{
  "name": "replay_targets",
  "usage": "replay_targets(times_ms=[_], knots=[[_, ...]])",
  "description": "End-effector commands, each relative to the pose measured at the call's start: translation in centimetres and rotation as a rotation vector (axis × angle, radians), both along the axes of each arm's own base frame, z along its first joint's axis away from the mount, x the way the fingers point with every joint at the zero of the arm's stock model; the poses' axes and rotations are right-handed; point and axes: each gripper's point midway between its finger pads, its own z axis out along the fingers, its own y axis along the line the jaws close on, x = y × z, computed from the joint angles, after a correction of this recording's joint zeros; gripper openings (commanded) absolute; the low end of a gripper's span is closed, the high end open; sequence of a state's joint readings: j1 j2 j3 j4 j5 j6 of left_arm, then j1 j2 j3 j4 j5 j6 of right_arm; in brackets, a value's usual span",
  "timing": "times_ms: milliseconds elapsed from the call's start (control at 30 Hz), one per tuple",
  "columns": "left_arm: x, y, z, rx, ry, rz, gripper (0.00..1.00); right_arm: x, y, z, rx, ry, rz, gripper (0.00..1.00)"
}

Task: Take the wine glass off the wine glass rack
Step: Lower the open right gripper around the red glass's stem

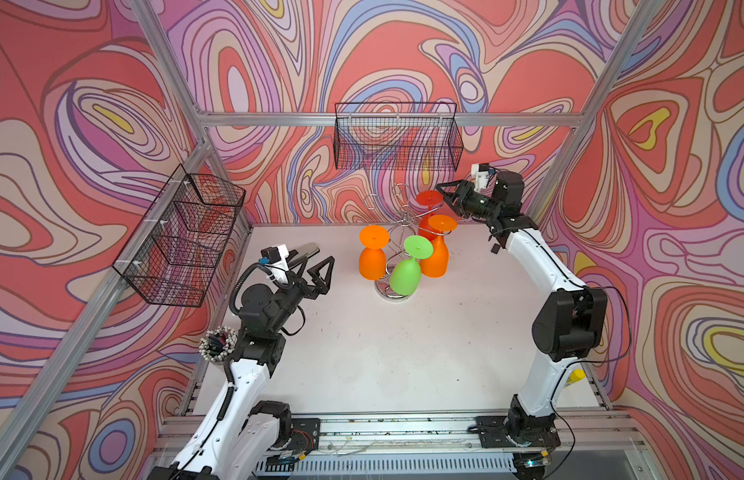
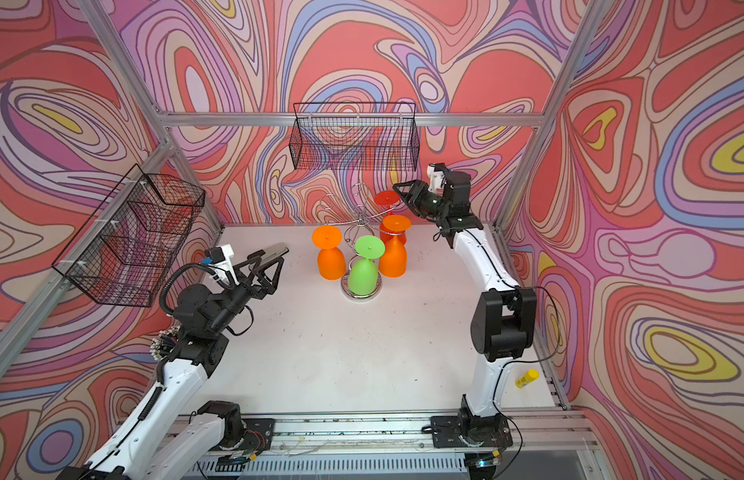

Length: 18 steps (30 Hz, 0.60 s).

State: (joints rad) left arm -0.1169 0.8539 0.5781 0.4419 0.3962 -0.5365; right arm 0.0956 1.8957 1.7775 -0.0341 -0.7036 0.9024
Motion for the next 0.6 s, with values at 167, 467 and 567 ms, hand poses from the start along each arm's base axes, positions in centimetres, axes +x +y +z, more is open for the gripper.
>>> replay_targets(times_ms=[167, 467, 567], knots=[[-0.23, 0.16, 0.93, 0.013, -0.024, 0.011, 1.0, 0.08, 0.91, -0.03, -0.014, -0.006, 0.038, 0.49], [-0.32, 0.25, 1.03, 0.018, -0.028, 0.016, 1.0, 0.14, 0.94, -0.43, -0.012, 0.006, 0.039, 0.43], [-0.3, 0.29, 1.01, 0.02, -0.027, 0.019, 1.0, 0.15, 1.0, -0.32, -0.014, 0.003, 0.039, 0.39]])
